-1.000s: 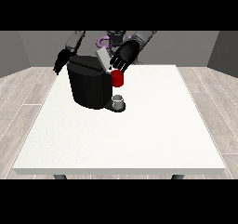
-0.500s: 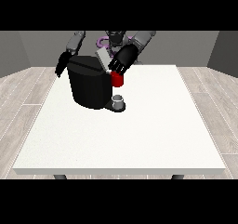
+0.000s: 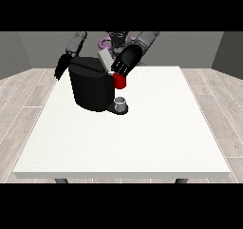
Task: Insert the coffee pod into the coffee machine and close the lid
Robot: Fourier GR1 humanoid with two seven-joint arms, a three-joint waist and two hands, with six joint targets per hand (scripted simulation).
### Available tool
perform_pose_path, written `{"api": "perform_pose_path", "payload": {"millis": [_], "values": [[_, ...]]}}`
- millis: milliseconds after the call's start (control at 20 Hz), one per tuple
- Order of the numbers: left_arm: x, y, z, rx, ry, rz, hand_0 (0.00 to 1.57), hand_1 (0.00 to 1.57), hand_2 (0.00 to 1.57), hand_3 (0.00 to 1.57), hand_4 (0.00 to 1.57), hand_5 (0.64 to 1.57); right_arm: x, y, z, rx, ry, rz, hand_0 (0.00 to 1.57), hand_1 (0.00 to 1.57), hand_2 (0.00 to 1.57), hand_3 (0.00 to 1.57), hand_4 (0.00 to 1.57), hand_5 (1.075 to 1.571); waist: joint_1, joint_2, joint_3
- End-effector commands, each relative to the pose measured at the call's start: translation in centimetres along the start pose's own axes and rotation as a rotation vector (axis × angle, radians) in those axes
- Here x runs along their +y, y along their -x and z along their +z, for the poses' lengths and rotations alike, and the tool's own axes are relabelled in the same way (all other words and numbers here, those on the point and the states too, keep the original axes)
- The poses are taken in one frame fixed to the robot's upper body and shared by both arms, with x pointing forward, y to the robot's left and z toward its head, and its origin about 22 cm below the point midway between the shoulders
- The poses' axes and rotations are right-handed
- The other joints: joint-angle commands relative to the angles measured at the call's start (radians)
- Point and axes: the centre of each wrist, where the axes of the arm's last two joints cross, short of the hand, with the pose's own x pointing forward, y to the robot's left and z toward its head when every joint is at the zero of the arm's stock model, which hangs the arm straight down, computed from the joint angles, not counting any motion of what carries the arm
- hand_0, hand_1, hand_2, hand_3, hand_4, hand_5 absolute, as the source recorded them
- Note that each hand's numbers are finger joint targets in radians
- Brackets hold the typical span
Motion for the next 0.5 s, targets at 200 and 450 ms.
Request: {"api": "perform_pose_path", "payload": {"millis": [200,450], "values": [[-1.6,-1.4,-0.7,-0.015,-0.022,-0.059,1.27,1.27,1.27,1.18,0.17,1.571,-1.0,0.9,-0.3,0.022,0.013,0.024,0.0,0.0,0.0,0.0,0.0,1.571,0.015,-0.015,0.0001],[-0.4,-0.8,-0.2,-0.019,-0.024,-0.171,1.21,1.21,1.22,1.09,0.0,1.571,-0.5,-0.6,-1.1,0.015,0.027,0.001,0.0,0.0,0.0,0.0,0.0,1.571,0.023,0.015,0.0001]]}}
